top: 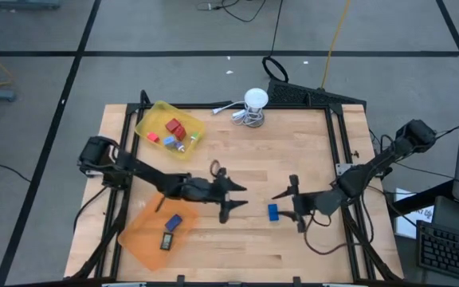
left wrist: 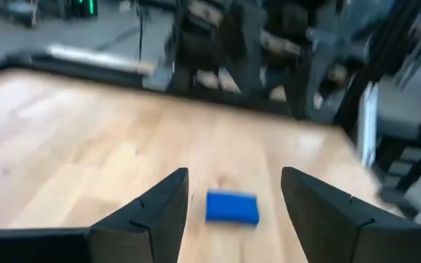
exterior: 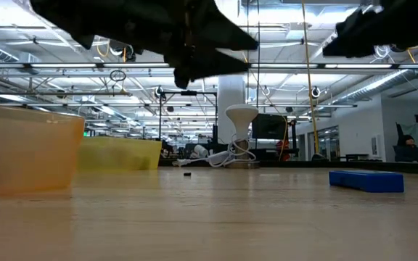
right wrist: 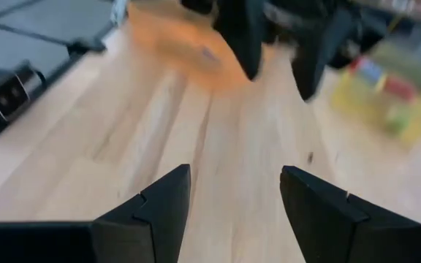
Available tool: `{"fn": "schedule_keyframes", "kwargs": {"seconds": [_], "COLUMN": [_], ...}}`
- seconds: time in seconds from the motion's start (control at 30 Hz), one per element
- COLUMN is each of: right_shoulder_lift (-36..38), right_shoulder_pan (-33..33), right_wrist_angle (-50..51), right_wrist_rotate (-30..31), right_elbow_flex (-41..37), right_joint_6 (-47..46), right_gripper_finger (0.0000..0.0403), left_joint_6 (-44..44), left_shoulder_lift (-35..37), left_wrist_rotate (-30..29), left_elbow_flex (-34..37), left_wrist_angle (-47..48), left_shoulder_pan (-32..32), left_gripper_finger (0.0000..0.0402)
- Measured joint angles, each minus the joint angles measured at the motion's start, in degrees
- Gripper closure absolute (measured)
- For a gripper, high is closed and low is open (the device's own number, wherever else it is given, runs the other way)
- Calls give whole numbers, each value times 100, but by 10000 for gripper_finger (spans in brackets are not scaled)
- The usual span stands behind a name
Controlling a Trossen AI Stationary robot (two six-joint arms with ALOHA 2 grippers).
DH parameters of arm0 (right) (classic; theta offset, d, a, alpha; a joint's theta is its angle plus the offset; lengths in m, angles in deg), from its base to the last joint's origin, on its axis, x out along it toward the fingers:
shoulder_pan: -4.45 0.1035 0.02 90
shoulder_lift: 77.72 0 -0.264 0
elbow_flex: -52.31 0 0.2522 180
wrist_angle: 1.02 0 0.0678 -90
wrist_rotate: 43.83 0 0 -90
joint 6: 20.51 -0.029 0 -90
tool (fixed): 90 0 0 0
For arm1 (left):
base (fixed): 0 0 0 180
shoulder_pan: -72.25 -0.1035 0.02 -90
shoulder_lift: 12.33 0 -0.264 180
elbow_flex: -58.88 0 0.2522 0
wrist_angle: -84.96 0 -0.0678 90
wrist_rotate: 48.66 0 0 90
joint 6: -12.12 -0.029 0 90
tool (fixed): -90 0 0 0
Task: Pick & Place Office items
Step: Put the blue digital timer into the orange bin
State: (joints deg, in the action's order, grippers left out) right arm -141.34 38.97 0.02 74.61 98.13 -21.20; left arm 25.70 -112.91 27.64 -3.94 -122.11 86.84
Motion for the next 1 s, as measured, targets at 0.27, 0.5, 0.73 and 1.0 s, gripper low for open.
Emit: {"fn": "schedule_keyframes", "kwargs": {"seconds": [0.27,0.5,0.73,1.0], "right_shoulder_lift": [-925,-1635,-2224,-2421], "right_shoulder_pan": [0,-2,-44,-182], "right_wrist_angle": [710,642,228,90], "right_wrist_rotate": [-28,-471,-448,-346], "right_elbow_flex": [-95,-99,-89,-79], "right_joint_6": [-1469,-1431,-1796,-1474], "right_gripper_finger": [202,202,192,121], "left_joint_6": [7,9,68,72], "left_shoulder_lift": [-156,-156,-156,-156], "left_wrist_rotate": [-1,-3,3,20], "left_elbow_flex": [-593,-591,-591,-589], "left_wrist_angle": [1090,992,1033,1084], "left_shoulder_pan": [0,0,0,0], "left_gripper_finger": [199,214,225,235]}}
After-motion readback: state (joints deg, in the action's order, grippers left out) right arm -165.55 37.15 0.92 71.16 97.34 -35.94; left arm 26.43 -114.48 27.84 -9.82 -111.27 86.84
